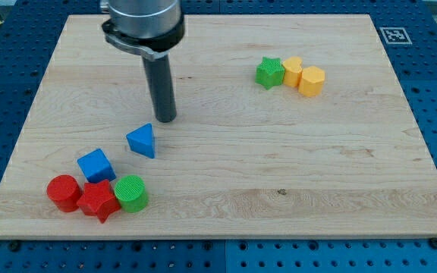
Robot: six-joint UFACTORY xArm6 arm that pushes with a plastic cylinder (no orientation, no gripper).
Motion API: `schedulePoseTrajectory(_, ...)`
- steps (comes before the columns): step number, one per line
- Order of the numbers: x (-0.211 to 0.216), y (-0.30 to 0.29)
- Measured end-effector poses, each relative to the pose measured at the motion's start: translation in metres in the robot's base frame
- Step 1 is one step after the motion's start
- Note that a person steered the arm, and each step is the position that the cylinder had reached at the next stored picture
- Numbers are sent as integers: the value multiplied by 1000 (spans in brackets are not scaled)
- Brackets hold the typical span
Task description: Push the green star into the group of blocks at the bottom left side of the board
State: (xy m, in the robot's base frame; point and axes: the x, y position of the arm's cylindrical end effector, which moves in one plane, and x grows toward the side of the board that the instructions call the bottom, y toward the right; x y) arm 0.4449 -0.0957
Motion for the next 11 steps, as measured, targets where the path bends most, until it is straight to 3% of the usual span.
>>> schedulePoseTrajectory(2,64,-8)
schedulePoseTrajectory(3,58,-9)
schedulePoseTrajectory(4,16,-5)
schedulePoseTrajectory(6,-123,4)
schedulePoseTrajectory(7,-181,55)
schedulePoseTrajectory(8,-198,133)
schedulePoseTrajectory(9,-193,207)
schedulePoseTrajectory(10,-157,260)
schedulePoseTrajectory(11,-119,266)
